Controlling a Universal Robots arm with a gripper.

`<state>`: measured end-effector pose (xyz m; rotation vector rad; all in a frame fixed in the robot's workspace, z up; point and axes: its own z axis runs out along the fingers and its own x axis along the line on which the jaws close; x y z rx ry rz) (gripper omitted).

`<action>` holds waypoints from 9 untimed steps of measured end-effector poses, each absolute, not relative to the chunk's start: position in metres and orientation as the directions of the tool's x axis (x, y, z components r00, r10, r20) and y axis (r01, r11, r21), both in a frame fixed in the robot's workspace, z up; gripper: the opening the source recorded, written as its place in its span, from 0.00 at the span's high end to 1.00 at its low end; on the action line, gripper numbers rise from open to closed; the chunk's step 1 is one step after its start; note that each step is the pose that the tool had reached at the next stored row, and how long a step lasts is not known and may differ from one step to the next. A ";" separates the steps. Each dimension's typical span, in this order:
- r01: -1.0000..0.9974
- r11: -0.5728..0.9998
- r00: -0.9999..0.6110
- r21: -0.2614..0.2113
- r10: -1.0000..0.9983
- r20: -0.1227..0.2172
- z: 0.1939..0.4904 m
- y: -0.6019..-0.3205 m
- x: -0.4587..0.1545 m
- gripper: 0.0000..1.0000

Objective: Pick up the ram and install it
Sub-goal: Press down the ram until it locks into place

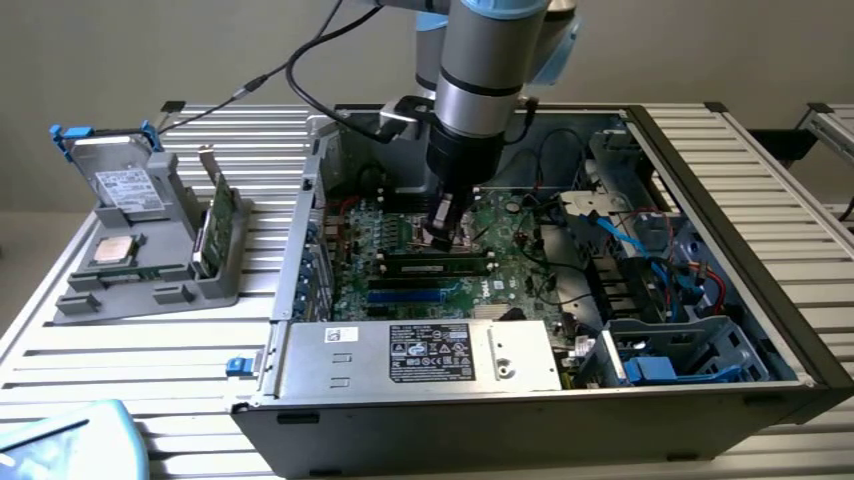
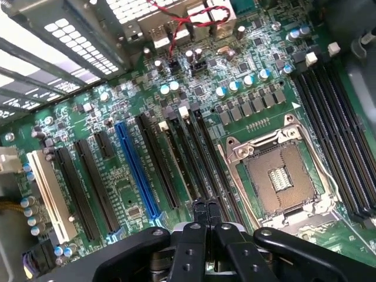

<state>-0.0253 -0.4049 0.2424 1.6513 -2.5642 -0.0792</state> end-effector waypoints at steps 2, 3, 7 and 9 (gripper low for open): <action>-0.893 0.440 -0.438 0.092 -0.898 0.048 0.243 -0.405 -0.025 0.89; -0.887 0.453 -0.450 0.093 -0.892 0.048 0.243 -0.405 -0.025 0.89; -0.864 0.495 -0.493 0.093 -0.869 0.048 0.247 -0.405 -0.025 0.89; -0.853 0.514 -0.512 0.094 -0.858 0.049 0.248 -0.405 -0.025 0.89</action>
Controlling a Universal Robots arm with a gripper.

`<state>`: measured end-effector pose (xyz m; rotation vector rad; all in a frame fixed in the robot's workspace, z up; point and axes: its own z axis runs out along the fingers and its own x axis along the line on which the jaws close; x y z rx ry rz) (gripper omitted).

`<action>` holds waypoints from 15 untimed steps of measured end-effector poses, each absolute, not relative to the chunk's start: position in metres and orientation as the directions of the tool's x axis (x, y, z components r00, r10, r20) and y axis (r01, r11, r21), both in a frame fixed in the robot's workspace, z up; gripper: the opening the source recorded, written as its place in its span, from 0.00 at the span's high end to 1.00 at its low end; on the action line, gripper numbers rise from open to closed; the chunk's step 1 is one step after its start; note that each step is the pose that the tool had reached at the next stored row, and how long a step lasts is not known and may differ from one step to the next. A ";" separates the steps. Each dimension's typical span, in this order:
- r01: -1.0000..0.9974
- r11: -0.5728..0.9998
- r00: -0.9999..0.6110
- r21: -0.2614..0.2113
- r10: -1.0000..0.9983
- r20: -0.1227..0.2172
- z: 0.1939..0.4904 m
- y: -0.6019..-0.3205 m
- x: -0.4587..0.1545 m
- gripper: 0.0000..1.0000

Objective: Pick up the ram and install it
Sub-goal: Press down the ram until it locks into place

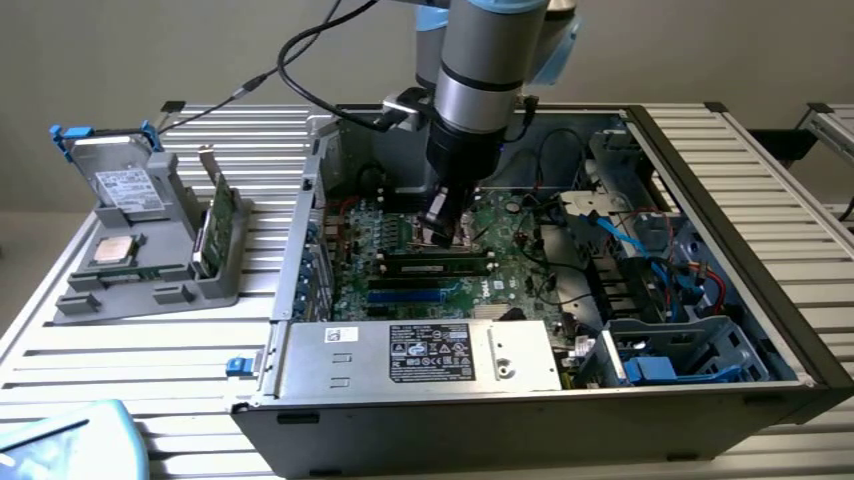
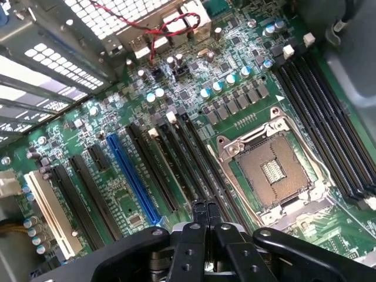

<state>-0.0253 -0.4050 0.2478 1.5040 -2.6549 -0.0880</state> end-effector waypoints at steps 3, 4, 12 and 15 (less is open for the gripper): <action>-0.837 0.539 -0.537 0.097 -0.842 0.051 0.249 -0.405 -0.025 0.89; -0.831 0.547 -0.545 0.097 -0.837 0.052 0.249 -0.405 -0.025 0.89; -0.791 0.605 -0.600 0.088 -0.796 0.079 0.249 -0.405 -0.025 0.89; -0.774 0.628 -0.623 0.082 -0.778 0.087 0.249 -0.405 -0.025 0.89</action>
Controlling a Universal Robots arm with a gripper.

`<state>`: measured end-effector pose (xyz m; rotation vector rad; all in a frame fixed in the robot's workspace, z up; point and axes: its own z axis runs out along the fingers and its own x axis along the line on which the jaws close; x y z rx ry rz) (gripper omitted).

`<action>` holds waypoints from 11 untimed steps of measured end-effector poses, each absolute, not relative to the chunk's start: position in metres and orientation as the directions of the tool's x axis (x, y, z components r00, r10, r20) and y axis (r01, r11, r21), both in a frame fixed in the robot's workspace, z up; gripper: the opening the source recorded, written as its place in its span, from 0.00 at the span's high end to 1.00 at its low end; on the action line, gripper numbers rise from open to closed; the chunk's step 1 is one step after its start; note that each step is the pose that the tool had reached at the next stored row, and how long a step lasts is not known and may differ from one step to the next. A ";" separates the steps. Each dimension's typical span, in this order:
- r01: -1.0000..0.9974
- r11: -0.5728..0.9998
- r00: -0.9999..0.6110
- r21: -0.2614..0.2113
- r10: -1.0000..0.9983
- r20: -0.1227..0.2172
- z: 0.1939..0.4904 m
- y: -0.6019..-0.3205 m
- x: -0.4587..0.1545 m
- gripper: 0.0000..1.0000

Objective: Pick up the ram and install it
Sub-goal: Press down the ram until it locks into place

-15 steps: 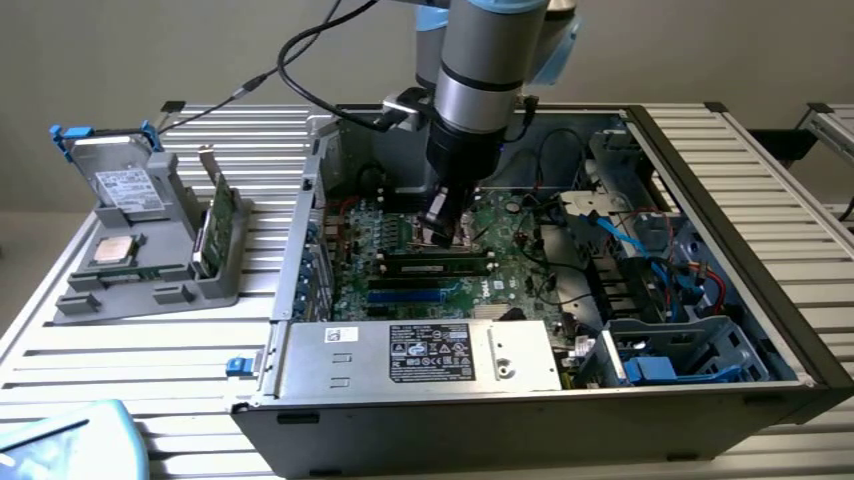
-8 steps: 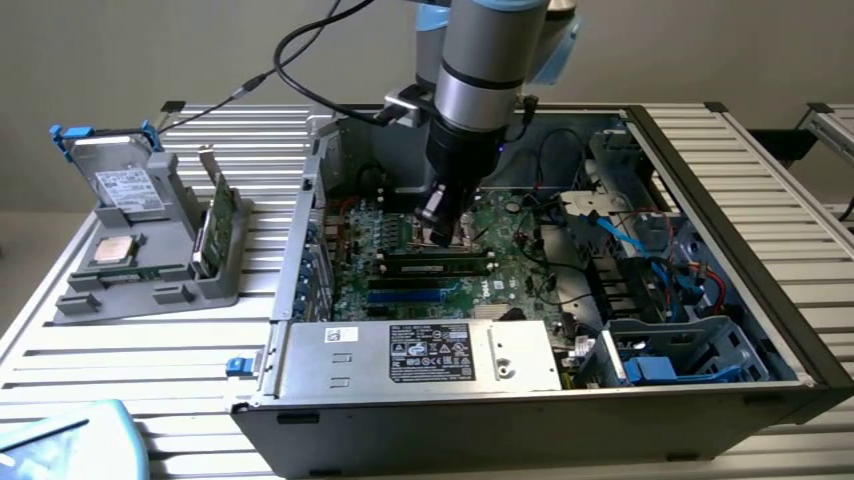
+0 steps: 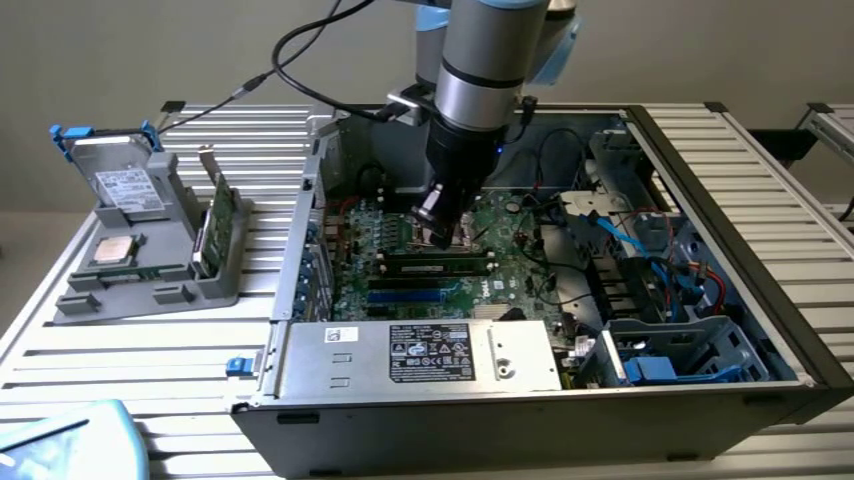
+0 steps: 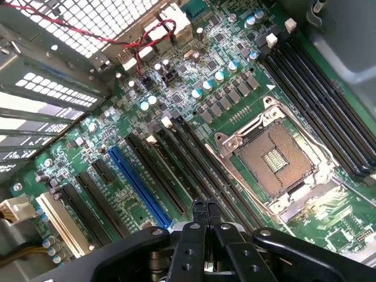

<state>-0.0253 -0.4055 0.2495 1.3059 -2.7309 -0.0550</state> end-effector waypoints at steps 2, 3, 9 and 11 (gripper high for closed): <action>-0.760 0.645 -0.638 0.078 -0.764 0.091 0.249 -0.406 -0.025 0.89; -0.754 0.653 -0.646 0.076 -0.757 0.093 0.250 -0.406 -0.025 0.89; -0.711 0.700 -0.693 0.065 -0.713 0.105 0.249 -0.406 -0.025 0.89; -0.696 0.715 -0.708 0.061 -0.698 0.109 0.249 -0.406 -0.025 0.89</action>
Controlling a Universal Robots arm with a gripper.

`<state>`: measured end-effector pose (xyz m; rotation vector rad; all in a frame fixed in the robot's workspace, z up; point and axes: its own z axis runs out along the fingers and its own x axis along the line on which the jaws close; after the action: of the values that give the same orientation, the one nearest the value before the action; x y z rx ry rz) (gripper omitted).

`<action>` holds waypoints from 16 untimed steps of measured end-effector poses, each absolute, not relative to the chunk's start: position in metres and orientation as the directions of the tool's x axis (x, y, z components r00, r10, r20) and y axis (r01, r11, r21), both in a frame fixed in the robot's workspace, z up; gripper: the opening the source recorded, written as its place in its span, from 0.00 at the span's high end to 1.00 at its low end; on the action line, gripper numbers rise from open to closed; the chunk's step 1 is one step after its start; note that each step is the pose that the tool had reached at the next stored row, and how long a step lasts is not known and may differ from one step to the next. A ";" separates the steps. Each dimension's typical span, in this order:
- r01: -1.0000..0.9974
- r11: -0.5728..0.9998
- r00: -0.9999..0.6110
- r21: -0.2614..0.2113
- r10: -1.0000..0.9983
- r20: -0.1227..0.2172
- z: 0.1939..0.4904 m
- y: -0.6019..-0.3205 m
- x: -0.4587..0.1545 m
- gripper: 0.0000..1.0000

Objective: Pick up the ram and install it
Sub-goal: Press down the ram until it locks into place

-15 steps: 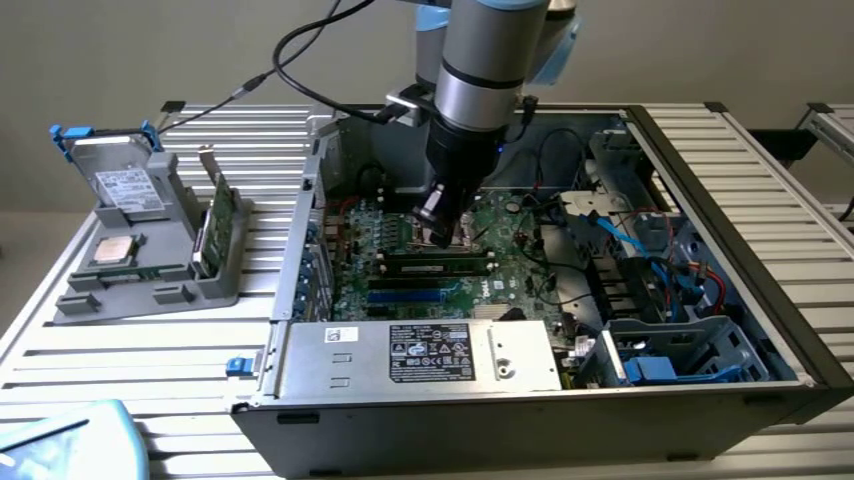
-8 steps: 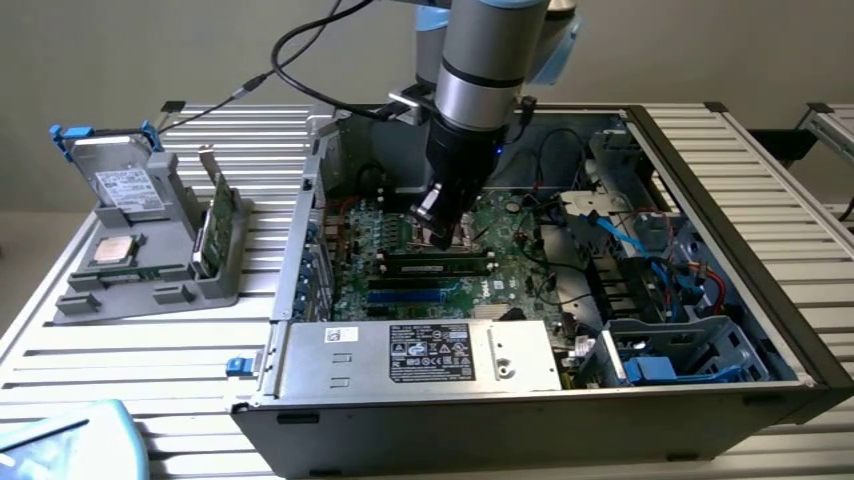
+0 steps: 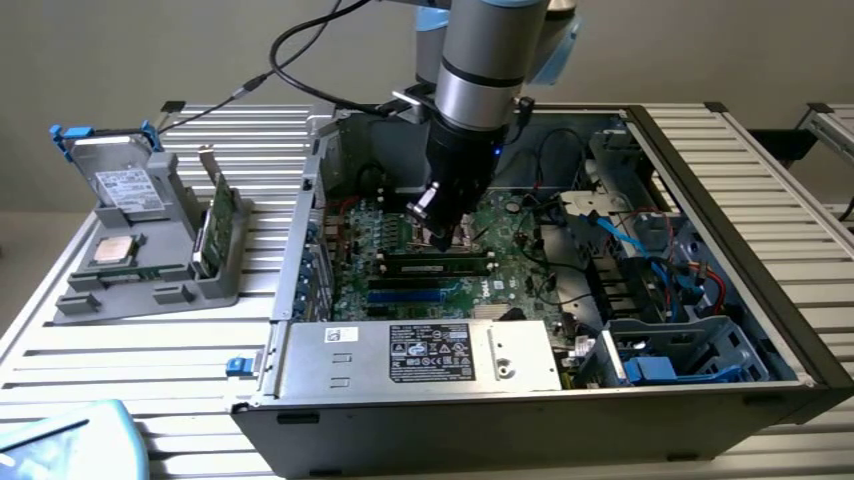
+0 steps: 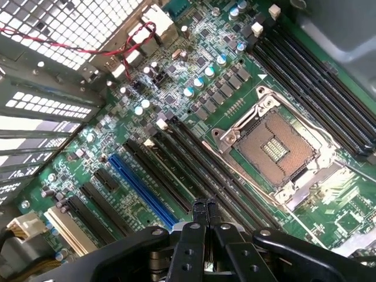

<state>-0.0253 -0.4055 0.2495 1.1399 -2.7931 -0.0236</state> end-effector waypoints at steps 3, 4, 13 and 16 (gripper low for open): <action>-0.673 0.738 -0.730 0.055 -0.674 0.115 0.249 -0.406 -0.025 0.89; -0.665 0.745 -0.736 0.053 -0.666 0.117 0.249 -0.406 -0.025 0.89; -0.592 0.805 -0.796 0.035 -0.591 0.131 0.249 -0.406 -0.025 0.89; -0.566 0.824 -0.814 0.029 -0.564 0.136 0.250 -0.406 -0.025 0.89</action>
<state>-0.0253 -0.4055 0.2495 0.8927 -2.8669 0.0191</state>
